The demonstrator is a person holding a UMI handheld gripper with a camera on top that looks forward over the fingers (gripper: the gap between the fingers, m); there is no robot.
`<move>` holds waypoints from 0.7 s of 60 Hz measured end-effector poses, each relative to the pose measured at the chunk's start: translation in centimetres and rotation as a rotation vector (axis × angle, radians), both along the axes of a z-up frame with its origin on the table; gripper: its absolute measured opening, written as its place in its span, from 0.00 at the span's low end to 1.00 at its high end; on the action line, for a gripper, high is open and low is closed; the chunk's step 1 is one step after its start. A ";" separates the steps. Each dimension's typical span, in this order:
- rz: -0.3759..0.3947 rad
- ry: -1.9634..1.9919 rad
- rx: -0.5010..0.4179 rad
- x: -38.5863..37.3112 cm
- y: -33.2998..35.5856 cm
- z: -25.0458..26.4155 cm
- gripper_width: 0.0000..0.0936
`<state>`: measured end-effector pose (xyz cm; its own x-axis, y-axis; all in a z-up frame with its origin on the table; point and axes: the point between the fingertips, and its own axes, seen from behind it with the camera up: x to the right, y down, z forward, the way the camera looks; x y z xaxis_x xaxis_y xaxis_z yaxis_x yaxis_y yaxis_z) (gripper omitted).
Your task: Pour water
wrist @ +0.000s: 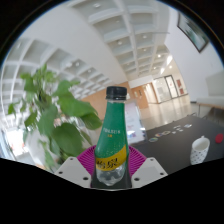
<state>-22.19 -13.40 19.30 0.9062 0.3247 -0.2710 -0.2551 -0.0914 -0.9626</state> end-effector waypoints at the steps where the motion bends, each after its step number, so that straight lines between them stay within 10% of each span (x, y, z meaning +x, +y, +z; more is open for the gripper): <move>1: 0.014 0.041 0.001 -0.9 -0.1 1.4 0.43; 19: 0.444 1.075 -0.101 5.9 0.8 13.9 0.43; 42: 0.367 1.886 -0.300 18.2 7.3 3.8 0.43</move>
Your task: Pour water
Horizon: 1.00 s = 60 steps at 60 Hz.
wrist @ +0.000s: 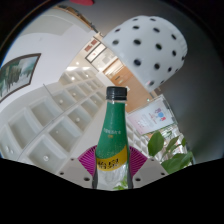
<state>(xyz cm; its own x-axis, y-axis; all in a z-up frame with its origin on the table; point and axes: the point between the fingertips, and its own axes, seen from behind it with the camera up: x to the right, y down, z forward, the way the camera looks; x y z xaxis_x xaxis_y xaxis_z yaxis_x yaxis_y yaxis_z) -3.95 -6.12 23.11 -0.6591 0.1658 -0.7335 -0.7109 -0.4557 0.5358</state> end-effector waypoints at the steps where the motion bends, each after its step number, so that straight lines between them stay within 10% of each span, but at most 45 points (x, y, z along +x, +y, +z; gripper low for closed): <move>1: 0.000 -0.003 -0.007 0.0 0.1 -0.4 0.43; 28: -0.043 -0.315 0.111 1.4 -1.8 4.1 0.43; 45: -0.623 -1.348 0.425 11.1 -5.6 16.8 0.43; 54: -0.866 -1.788 0.347 19.0 -4.6 17.1 0.43; 60: -0.878 -2.056 0.201 24.4 -1.8 11.3 0.43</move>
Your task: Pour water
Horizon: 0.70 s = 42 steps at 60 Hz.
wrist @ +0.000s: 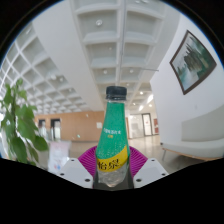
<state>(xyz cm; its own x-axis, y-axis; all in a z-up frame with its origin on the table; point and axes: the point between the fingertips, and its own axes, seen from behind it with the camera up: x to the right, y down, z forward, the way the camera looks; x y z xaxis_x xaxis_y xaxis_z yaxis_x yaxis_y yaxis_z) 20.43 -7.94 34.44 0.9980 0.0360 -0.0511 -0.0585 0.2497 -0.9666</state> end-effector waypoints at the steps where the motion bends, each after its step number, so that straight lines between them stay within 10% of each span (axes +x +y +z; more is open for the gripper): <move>1: -0.020 -0.021 -0.025 0.6 0.4 -1.2 0.43; 18: -0.117 -0.156 -0.419 8.9 5.0 -20.5 0.43; 33: -0.140 -0.118 -0.461 8.5 4.3 -26.5 0.45; 42: -0.159 -0.122 -0.525 9.4 3.9 -26.8 0.68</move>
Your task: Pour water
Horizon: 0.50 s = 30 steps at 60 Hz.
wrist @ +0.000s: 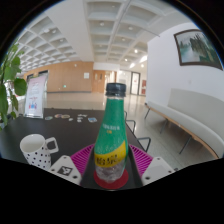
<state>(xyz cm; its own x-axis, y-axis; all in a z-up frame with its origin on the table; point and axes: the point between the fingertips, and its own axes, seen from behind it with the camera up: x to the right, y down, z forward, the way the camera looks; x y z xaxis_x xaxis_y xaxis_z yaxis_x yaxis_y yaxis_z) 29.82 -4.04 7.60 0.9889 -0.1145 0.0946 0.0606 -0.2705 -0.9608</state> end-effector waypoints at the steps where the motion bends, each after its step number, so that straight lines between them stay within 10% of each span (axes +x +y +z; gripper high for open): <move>1: -0.007 0.004 -0.017 -0.3 -0.2 -0.4 0.74; 4: -0.022 0.018 -0.048 -0.3 -0.8 -0.7 0.93; 30: -0.096 -0.009 -0.095 -3.8 -15.1 7.4 0.91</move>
<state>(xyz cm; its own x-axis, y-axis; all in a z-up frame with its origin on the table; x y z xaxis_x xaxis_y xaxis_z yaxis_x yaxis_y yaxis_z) 25.98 -19.19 14.99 0.9730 -0.1983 0.1181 0.0384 -0.3656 -0.9300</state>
